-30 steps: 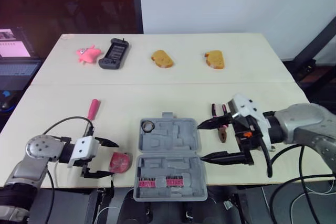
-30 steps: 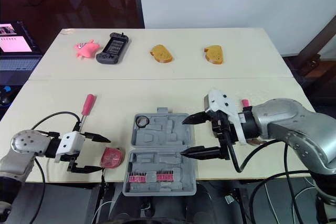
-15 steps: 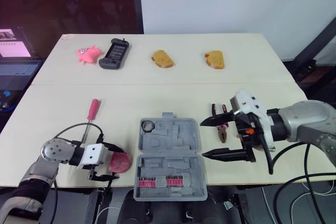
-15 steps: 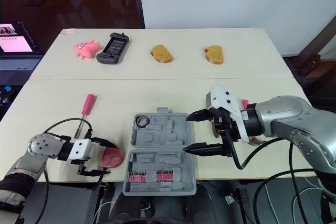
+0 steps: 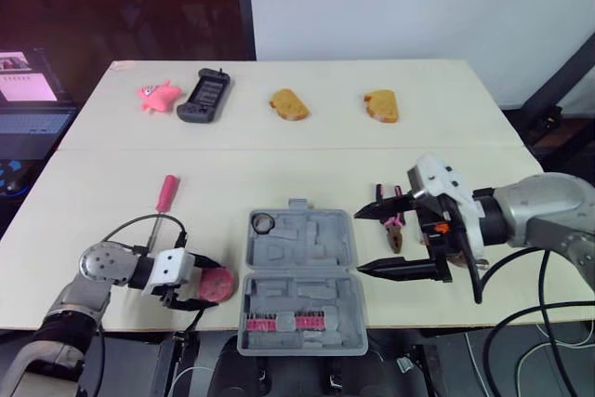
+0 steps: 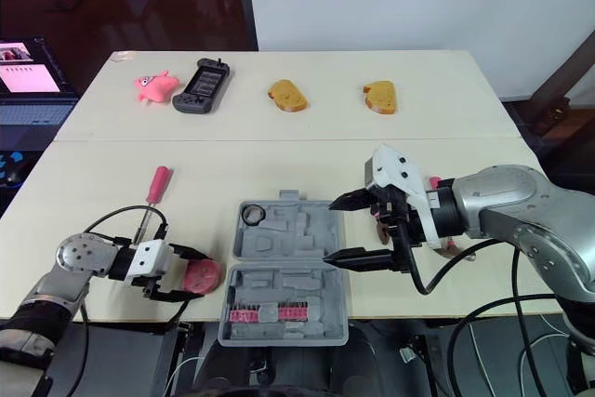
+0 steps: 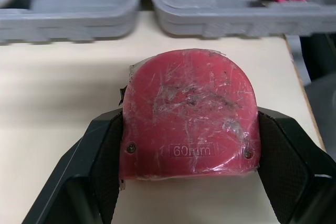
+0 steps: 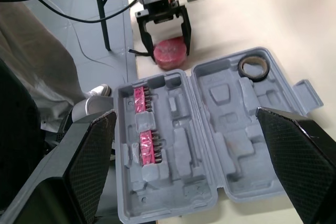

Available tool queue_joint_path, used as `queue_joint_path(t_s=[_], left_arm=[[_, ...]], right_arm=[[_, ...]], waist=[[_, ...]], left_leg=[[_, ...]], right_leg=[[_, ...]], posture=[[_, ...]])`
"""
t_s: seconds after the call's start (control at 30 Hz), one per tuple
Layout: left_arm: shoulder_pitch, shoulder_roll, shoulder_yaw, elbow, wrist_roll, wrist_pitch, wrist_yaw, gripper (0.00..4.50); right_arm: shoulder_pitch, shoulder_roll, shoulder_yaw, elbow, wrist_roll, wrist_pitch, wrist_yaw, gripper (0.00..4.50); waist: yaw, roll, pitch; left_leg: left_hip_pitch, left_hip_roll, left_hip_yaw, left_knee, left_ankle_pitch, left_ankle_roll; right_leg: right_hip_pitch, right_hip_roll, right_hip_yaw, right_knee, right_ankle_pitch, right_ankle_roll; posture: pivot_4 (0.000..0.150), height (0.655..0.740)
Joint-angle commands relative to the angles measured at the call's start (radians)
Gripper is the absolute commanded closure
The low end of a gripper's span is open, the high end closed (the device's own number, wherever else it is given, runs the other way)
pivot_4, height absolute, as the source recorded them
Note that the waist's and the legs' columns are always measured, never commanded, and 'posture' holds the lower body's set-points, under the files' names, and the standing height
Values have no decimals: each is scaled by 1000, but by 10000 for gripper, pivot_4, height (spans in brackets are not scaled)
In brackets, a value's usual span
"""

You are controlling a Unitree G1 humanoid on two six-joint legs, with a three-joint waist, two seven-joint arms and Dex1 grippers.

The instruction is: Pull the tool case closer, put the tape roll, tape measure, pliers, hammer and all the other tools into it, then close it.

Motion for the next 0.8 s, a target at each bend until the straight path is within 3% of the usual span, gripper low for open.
queue_joint_path(t_s=[0.03, 0.5, 0.77, 0.8], left_arm=[[-10, 39, 47, -52, -46, 33, -2, 15317], [36, 67, 73, -146, -76, 87, -2, 15317], [-5, 107, 89, -487, -168, 330, 28, 15317], [-16, 110, 83, -531, -163, 365, 38, 15317]], right_arm=[[-18, -15, 2, 4, -9, -11, 13, 0], [-25, 31, 32, 30, -22, -30, 2, 0], [55, 95, 48, -60, -81, -7, -179, 0], [55, 114, 28, -57, -32, 31, -206, 0]], waist=[[-1, 0, 0], [1, 0, 0], [3, 0, 0], [2, 0, 0]], left_leg=[[0, 0, 0, 0, 0, 0], [0, 0, 0, 0, 0, 0], [0, -1, 0, 1, 0, -1], [0, -1, 0, 1, 0, -1]], right_leg=[[0, 0, 0, 0, 0, 0], [0, 0, 0, 1, 0, 0], [0, 0, 0, 2, 0, 0], [0, 1, 0, 2, 0, 1]], posture=[[1500, 7188], [1500, 7188], [1500, 7188], [1500, 7188]])
